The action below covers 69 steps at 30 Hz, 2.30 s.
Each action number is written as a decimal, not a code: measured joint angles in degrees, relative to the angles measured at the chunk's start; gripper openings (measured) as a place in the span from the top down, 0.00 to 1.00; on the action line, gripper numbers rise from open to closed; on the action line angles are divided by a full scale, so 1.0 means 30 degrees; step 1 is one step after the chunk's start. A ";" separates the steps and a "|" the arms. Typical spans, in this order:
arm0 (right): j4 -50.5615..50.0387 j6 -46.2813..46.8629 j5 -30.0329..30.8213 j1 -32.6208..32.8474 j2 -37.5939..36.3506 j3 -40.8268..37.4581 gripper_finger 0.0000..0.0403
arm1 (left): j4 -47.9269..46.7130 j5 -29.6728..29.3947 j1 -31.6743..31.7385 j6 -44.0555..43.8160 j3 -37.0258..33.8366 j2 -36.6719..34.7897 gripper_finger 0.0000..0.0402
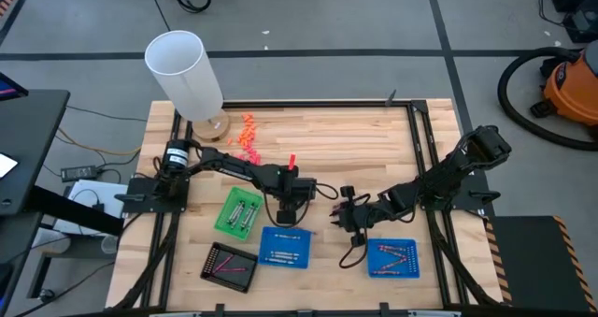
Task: Sort crayons
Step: Put the pink crayon into the left blue basket
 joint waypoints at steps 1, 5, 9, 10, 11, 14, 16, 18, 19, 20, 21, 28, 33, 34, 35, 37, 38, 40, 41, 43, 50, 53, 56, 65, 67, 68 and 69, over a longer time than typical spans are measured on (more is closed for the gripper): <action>0.0014 0.0000 0.0000 0.0000 0.0000 -0.0004 0.74 | -0.0021 0.0000 -0.0049 0.0000 0.0000 0.0024 0.67; 0.0000 -0.0054 0.0000 0.0000 0.0000 0.0000 0.74 | -0.0015 0.0098 -0.0067 -0.0280 -0.0022 0.0063 0.81; -0.0004 -0.0135 0.0000 0.0007 0.0000 0.0004 0.74 | -0.0066 0.0124 -0.0059 -0.0939 -0.0049 0.0089 0.96; -0.0018 -0.0146 0.0000 0.0007 0.0000 0.0004 0.74 | -0.0071 0.0122 -0.0059 -0.1141 -0.0051 0.0097 0.97; -0.0022 -0.0146 0.0000 0.0007 0.0000 0.0004 0.74 | -0.0079 0.0104 -0.0059 -0.1318 -0.0051 0.0101 0.96; -0.0019 -0.0026 0.0318 0.0078 0.0000 0.0004 0.74 | -0.0208 0.0087 -0.0059 -0.1925 -0.0066 -0.0098 0.95; -0.0117 -0.0015 0.1011 0.0303 -0.0088 0.0004 0.74 | -0.0270 0.0040 -0.0103 -0.2352 -0.0120 -0.0380 0.96; -0.0157 -0.0022 0.1705 0.0619 -0.0303 0.0004 0.74 | -0.0567 -0.0411 -0.0303 -0.2758 -0.0196 -0.0711 0.96; -0.0189 -0.0022 0.1993 0.0756 -0.0446 0.0004 0.74 | -0.0931 -0.0701 -0.0436 -0.2915 -0.0263 -0.0980 0.96; -0.0197 -0.0022 0.2177 0.0889 -0.0584 0.0005 0.74 | -0.0776 -0.0951 -0.0573 -0.3059 -0.0265 -0.1231 0.96; -0.0383 -0.0029 0.2459 0.1033 -0.0767 0.0004 0.74 | -0.0492 -0.1186 -0.0714 -0.3238 -0.0197 -0.1489 0.96; -0.0910 -0.0156 0.3683 0.1595 -0.1542 0.0006 0.74 | 0.0590 -0.2549 -0.1904 -0.3950 -0.0191 -0.1803 0.96; -0.1425 -0.0160 0.4667 0.1943 -0.2198 0.0004 0.74 | 0.1528 -0.3708 -0.2684 -0.3929 -0.0160 -0.1813 0.96; -0.1427 -0.0159 0.4894 0.1993 -0.2414 0.0004 0.74 | 0.1683 -0.3904 -0.2807 -0.3874 -0.0153 -0.1827 0.96; -0.1580 -0.0153 0.5069 0.2044 -0.2682 0.0004 0.74 | 0.1826 -0.3971 -0.2912 -0.3839 -0.0153 -0.1834 0.96; -0.1862 -0.0085 0.5274 0.2131 -0.3228 0.0004 0.74 | 0.2149 -0.4077 -0.3137 -0.3662 -0.0153 -0.1834 0.96; -0.1870 0.0002 0.5294 0.2135 -0.3488 0.0004 0.74 | 0.2312 -0.4175 -0.3249 -0.3526 -0.0153 -0.1834 0.96; -0.2250 0.0308 0.5311 0.2194 -0.4114 0.0004 0.74 | 0.2629 -0.4578 -0.3457 -0.3254 -0.0153 -0.1848 0.96; -0.2175 0.0481 0.5308 0.2200 -0.4361 0.0004 0.74 | 0.2839 -0.4714 -0.3568 -0.3072 -0.0151 -0.1848 0.96; -0.2275 0.0723 0.5297 0.2235 -0.4923 0.0004 0.74 | 0.3171 -0.5013 -0.3734 -0.2665 -0.0146 -0.1851 0.96; -0.1765 0.0564 0.5231 0.2500 -0.6532 0.0004 0.73 | 0.7172 -0.5056 -0.3814 -0.1785 -0.1262 -0.1804 0.96; -0.1395 0.0197 0.4828 0.2493 -0.6864 0.0004 0.70 | 0.9900 -0.5056 -0.3682 -0.1444 -0.2070 -0.1790 0.96; -0.0870 -0.0191 0.4766 0.2499 -0.7016 0.0004 0.65 | 1.2002 -0.5049 -0.3488 -0.1197 -0.2620 -0.1790 0.96; 0.0186 -0.1015 0.5772 0.2428 -0.6985 0.0004 0.57 | 1.5778 -0.5056 -0.3454 0.0294 -0.2637 -0.1790 0.96; 0.0378 -0.1394 0.5952 0.2419 -0.7016 0.0004 0.57 | 1.6487 -0.5056 -0.3462 0.0534 -0.2637 -0.1790 0.96; 0.0593 -0.1525 0.5950 0.2421 -0.7016 0.0004 0.58 | 1.6894 -0.5056 -0.3462 0.0584 -0.2637 -0.1790 0.96; 0.0737 -0.1651 0.5946 0.2430 -0.7033 0.0004 0.58 | 1.7270 -0.5056 -0.3462 0.0597 -0.2637 -0.1790 0.96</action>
